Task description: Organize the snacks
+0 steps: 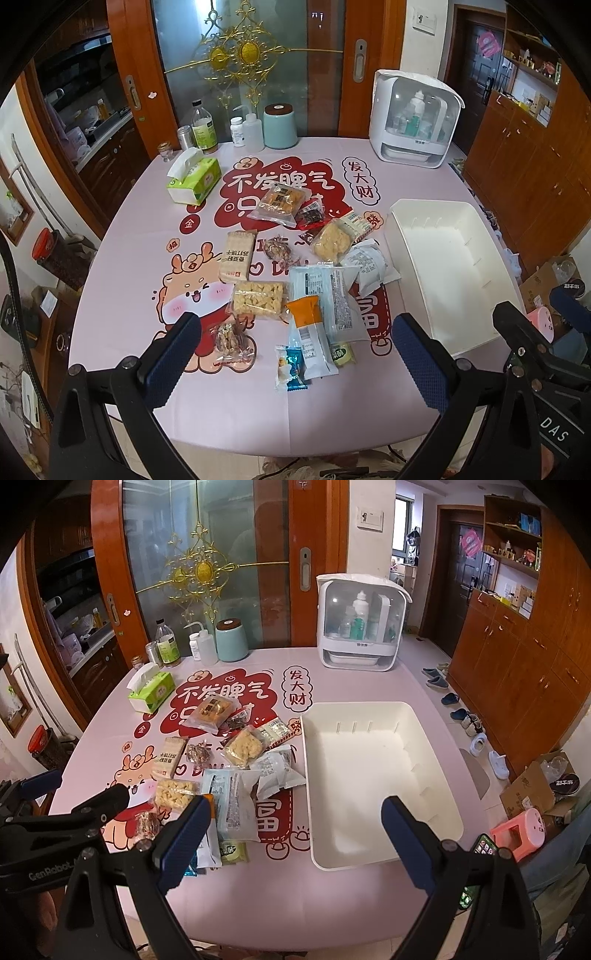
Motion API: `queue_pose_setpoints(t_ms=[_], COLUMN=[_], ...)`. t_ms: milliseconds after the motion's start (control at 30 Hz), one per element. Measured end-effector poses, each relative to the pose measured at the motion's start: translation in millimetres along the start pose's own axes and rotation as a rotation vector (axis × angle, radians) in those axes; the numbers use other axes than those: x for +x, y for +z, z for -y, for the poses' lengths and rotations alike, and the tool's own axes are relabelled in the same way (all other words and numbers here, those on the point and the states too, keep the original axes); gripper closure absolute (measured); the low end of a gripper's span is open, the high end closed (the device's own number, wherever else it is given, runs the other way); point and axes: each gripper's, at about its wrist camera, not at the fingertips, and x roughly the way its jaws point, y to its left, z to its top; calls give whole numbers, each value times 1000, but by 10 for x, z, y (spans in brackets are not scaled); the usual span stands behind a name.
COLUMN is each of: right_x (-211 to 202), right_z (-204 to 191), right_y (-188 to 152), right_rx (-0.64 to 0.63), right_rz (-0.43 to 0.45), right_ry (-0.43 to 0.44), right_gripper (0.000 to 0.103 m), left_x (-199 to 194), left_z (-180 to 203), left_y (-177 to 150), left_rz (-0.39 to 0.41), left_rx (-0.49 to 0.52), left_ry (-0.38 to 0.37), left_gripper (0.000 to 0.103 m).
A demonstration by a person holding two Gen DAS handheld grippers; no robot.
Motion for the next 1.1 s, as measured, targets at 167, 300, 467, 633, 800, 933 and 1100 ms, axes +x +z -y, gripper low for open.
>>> queue_pose_setpoints(t_ms=[167,300,467,633,800,933,1100], right_x=[4,11,27,49,69,81,91], right_z=[13,31,31,42,56,57,63], right_y=[-12,-26,-7,16,38,48,78], right_rx=[-2,-8,-16,-25,-30,-31,-45], right_rz=[-3,-4,-12,-14,-13,-12,-5], right_ry=[3,9,16,24,33,36,48], right_gripper=[9,9,9,9,9,9,9], left_x=[-14,-48,-64,-79,-78,-81,-79], left_z=[-6,-1,-5,1,0,-13,-19], left_y=[-26,-77,-100,-101,-96,-100,-108], left_rz=[3,7,5,4,4,3,1], left_rx=[-2,-4,-14,-22,-19,-18,-23], left_ry=[-5,5,10,17,18,17,18], left_gripper=[0,0,1,1,2,2,2])
